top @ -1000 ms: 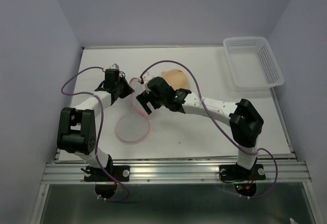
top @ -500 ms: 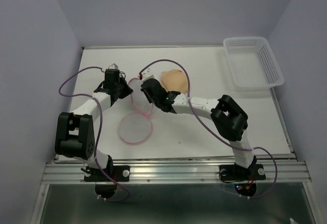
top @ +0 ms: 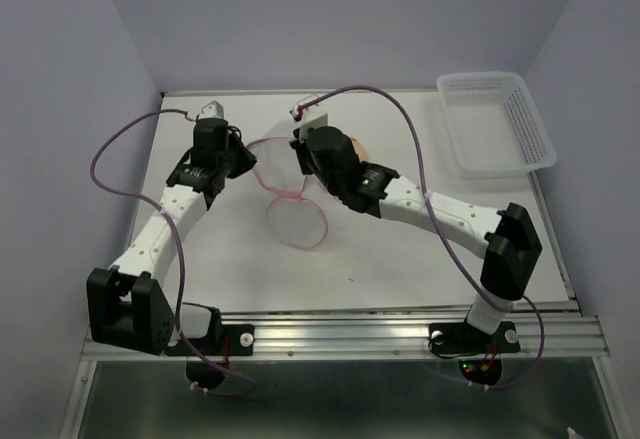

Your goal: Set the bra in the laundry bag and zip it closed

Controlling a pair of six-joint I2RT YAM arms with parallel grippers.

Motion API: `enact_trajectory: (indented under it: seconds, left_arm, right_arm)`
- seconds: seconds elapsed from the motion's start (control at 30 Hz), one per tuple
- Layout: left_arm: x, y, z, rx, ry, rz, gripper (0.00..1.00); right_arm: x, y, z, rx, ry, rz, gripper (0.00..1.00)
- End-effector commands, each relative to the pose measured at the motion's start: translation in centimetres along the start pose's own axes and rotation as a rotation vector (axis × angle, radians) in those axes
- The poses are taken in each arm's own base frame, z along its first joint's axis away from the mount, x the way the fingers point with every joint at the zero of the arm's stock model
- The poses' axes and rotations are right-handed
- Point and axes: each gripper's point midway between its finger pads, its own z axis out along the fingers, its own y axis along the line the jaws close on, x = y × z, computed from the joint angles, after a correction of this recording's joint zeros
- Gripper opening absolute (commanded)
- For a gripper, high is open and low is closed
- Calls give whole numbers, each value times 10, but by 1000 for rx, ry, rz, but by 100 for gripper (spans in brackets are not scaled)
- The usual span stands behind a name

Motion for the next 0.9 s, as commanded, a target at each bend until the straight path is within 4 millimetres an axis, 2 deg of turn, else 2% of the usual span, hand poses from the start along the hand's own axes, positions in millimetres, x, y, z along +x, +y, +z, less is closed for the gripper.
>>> enact_trajectory:
  seconds: [0.0, 0.07, 0.2, 0.23, 0.3, 0.37, 0.4, 0.43, 0.47, 0.5, 0.53, 0.6, 0.67, 0.7, 0.77, 0.87]
  left_arm:
    - [-51, -21, -44, 3, -170, 31, 24]
    - [-55, -14, -47, -40, -190, 16, 45]
    - [-39, -9, -40, -40, -133, 17, 65]
    - [-35, -9, -38, -35, -120, 15, 79]
    - [-20, -2, -33, -42, -82, -1, 88]
    - [-7, 1, -31, -31, -55, -13, 89]
    - [-6, -1, -34, -11, -62, -34, 89]
    - [10, 7, -30, -13, -35, -40, 91]
    - [19, 6, -30, 14, -13, -50, 92]
    - [20, 4, -32, 38, -25, -65, 93]
    - [36, 12, -29, 30, 4, -83, 93]
    - [52, 17, -28, 35, 27, -120, 93]
    - [67, 20, -31, 59, 39, -163, 93]
    - [74, 24, -36, 70, 32, -184, 93]
    - [77, 27, -41, 80, 12, -216, 99]
    - [85, 32, -49, 93, -3, -260, 99]
  right_arm:
    - [-63, -1, -26, -59, -113, 88, 1]
    - [-58, 3, -29, -75, -88, 121, 1]
    - [-32, 12, -20, -86, -9, 154, 1]
    - [-25, 15, -18, -91, 9, 161, 1]
    - [-8, 23, -10, -101, 58, 178, 1]
    - [0, 27, -4, -93, 86, 197, 1]
    - [11, 28, 4, -74, 111, 190, 1]
    - [8, 24, 10, -58, 113, 209, 1]
    - [8, 26, 13, -56, 120, 215, 1]
    - [10, 25, 18, -54, 130, 222, 1]
    - [17, 28, 24, -50, 145, 221, 1]
    - [11, 26, 30, -47, 139, 234, 1]
    - [9, 25, 34, -34, 134, 225, 1]
    - [9, 18, 37, -11, 132, 226, 1]
    - [12, 18, 40, -1, 141, 216, 1]
    - [16, 18, 42, 10, 154, 217, 1]
